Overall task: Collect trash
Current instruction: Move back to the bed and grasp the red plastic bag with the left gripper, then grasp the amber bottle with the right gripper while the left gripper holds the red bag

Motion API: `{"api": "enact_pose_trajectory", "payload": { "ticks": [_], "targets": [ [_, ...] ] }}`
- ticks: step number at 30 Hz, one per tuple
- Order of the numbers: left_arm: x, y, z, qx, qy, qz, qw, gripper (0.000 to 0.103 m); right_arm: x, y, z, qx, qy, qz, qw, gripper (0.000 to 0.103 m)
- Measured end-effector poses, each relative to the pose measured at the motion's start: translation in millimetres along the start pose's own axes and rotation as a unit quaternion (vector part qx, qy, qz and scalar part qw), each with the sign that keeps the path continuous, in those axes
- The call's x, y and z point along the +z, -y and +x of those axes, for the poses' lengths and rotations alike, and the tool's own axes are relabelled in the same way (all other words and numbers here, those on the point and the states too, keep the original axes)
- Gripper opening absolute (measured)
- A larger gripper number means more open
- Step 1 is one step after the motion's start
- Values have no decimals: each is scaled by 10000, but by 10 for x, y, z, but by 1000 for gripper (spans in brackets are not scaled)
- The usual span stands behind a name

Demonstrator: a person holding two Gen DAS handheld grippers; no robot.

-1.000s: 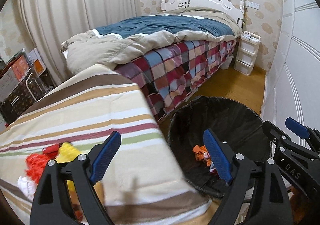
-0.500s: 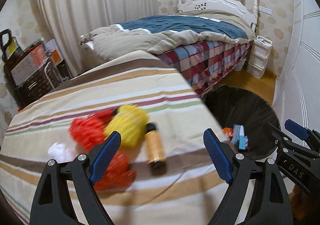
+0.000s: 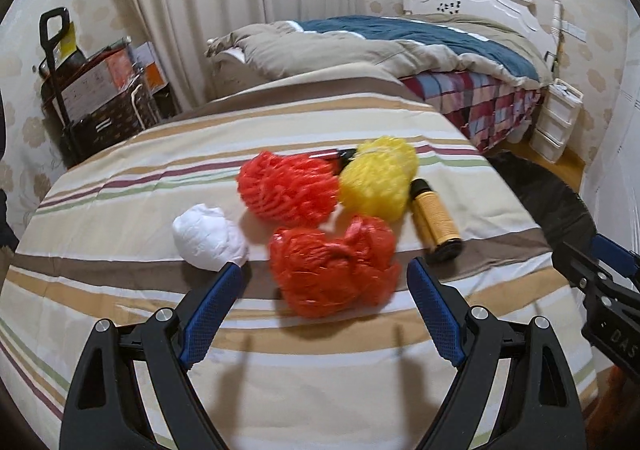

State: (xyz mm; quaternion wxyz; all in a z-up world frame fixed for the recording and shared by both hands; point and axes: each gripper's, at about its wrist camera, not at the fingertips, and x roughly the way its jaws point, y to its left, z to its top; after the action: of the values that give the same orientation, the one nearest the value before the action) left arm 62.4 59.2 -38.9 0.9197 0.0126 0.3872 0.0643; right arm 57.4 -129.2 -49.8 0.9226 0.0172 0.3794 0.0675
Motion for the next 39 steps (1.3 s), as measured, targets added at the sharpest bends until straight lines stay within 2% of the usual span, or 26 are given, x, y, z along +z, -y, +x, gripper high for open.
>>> {"api": "enact_pose_trajectory", "payload": {
  "ticks": [9, 10, 11, 15, 27, 39],
  "targets": [
    [5, -30, 202, -196, -292, -2, 9994, 83, 5, -102, 94, 75, -89, -83, 9999, 69],
    [-2, -31, 199, -229, -289, 9, 9993, 80, 5, -102, 95, 79, -91, -84, 9999, 69],
    [-8, -28, 195, -271, -285, 31, 9992, 69, 3, -102, 97, 84, -94, -84, 9999, 69],
    [-31, -28, 177, -351, -257, 90, 9990, 60, 4, -95, 115, 97, -116, -67, 9999, 69],
    [-38, -203, -102, -350, 1, 22, 9994, 58, 26, -284, 159, 200, -106, -275, 9994, 69],
    [-41, -673, -263, 1, 179, -354, 9992, 58, 226, -777, 344, 457, -152, -658, 9967, 69]
  ]
}}
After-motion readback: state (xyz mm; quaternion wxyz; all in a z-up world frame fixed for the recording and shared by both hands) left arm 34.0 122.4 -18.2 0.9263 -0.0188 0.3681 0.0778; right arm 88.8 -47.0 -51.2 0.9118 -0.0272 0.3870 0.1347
